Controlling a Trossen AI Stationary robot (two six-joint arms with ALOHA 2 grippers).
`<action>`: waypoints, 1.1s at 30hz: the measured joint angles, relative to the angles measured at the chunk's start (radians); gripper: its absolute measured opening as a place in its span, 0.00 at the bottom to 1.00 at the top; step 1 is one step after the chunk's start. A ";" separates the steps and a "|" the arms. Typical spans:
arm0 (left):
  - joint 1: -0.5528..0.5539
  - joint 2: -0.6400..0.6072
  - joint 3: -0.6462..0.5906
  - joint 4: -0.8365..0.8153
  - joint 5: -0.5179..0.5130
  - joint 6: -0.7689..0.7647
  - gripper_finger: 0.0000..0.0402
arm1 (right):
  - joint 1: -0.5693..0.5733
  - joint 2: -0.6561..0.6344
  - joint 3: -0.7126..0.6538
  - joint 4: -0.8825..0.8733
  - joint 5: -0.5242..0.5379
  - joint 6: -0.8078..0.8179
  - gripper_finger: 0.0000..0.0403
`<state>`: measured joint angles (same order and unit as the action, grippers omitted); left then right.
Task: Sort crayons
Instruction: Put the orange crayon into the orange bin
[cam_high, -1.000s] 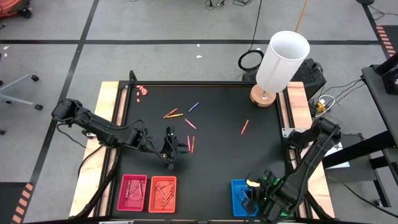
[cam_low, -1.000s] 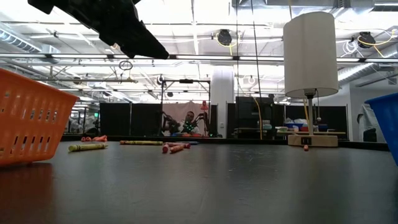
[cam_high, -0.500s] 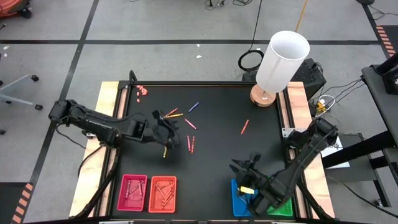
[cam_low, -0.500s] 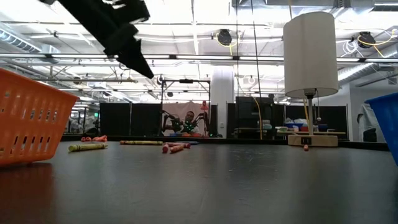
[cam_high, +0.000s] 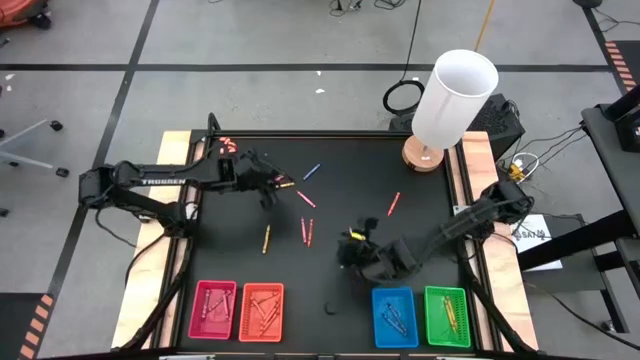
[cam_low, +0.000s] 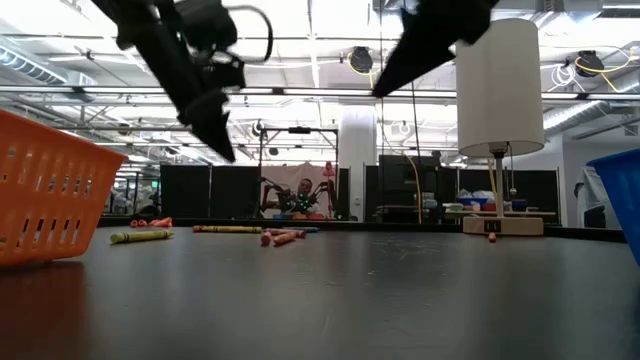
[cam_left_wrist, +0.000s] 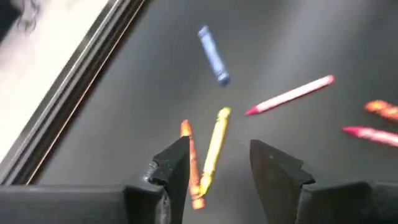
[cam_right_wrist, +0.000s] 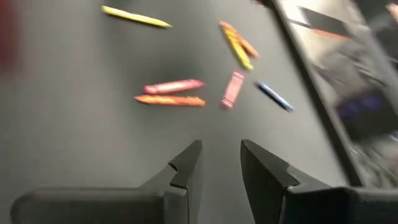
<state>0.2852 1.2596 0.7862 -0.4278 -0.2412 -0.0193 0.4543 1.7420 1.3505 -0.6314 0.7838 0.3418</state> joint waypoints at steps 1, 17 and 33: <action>0.016 0.007 -0.010 0.001 0.001 0.000 0.42 | -0.016 0.000 -0.014 0.060 -0.040 -0.056 0.23; 0.052 0.044 -0.184 0.223 0.006 0.007 0.45 | -0.113 0.000 -0.220 0.451 -0.239 -0.320 0.23; 0.139 0.116 -0.238 0.428 0.066 0.053 0.45 | -0.117 0.000 -0.220 0.480 -0.239 -0.366 0.23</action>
<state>0.4242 1.3758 0.5478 0.0001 -0.1750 0.0335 0.3370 1.7420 1.1301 -0.1512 0.5446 -0.0238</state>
